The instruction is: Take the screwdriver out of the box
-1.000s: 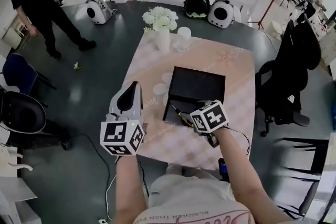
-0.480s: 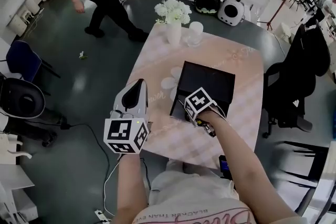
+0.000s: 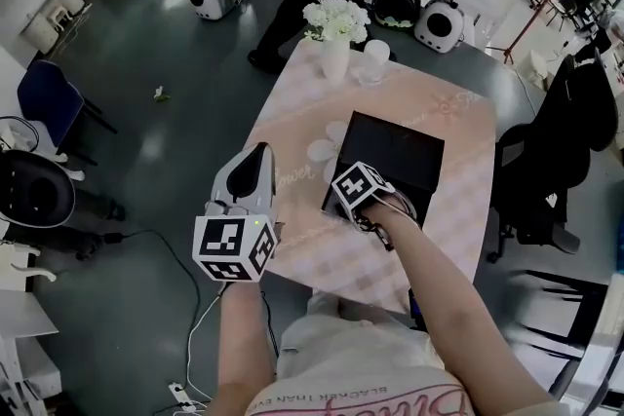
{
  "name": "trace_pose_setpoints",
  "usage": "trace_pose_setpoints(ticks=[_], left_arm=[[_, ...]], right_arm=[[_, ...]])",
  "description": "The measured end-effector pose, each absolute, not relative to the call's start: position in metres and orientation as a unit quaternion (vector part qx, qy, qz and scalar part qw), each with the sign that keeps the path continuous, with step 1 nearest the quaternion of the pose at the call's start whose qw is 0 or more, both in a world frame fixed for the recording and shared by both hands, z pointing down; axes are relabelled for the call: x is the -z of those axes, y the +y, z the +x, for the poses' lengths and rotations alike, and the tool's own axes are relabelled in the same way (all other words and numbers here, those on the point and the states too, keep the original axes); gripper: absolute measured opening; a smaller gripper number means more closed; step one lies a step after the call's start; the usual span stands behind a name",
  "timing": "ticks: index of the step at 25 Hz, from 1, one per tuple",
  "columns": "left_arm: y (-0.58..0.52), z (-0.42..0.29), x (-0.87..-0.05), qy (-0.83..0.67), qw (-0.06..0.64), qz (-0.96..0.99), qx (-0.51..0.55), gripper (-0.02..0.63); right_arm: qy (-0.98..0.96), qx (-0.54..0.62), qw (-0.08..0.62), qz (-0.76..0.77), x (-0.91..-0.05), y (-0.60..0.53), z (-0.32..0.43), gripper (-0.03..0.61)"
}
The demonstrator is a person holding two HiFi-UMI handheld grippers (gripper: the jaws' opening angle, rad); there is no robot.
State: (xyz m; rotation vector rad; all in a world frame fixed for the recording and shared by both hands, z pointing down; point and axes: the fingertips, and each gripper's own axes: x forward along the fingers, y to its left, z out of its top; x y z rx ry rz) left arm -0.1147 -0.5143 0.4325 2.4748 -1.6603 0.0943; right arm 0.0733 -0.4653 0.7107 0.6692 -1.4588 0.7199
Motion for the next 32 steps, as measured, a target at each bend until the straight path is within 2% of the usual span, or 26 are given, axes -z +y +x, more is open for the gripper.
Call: trace_pose_setpoints(ticks=[2, 3, 4, 5, 15, 21, 32], left_arm=[[-0.512, -0.115, -0.432, -0.555, 0.079, 0.827, -0.031, 0.006], [-0.511, -0.115, -0.432, -0.555, 0.078, 0.827, -0.031, 0.006], [-0.509, -0.114, -0.431, -0.556, 0.078, 0.827, -0.031, 0.006], [-0.508, -0.114, -0.43, -0.556, 0.077, 0.827, -0.031, 0.006], [-0.493, -0.124, -0.418, -0.569, 0.07, 0.819, -0.024, 0.006], [-0.489, -0.108, -0.408, -0.557, 0.059, 0.828, -0.019, 0.006], [-0.487, -0.069, -0.375, -0.529, 0.027, 0.848, -0.006, 0.006]], right_arm=[[-0.643, -0.314, 0.632, 0.298, -0.71, -0.465, 0.074, 0.174], [-0.645, -0.309, 0.63, 0.303, -0.709, -0.466, 0.075, 0.151], [-0.647, -0.304, 0.629, 0.306, -0.708, -0.467, 0.075, 0.095], [-0.649, -0.299, 0.628, 0.308, -0.708, -0.467, 0.075, 0.084], [-0.671, -0.305, 0.586, 0.337, -0.684, -0.454, 0.077, 0.081], [-0.707, -0.309, 0.512, 0.377, -0.641, -0.458, 0.08, 0.081], [-0.785, -0.25, 0.37, 0.43, -0.527, -0.462, 0.092, 0.081]])
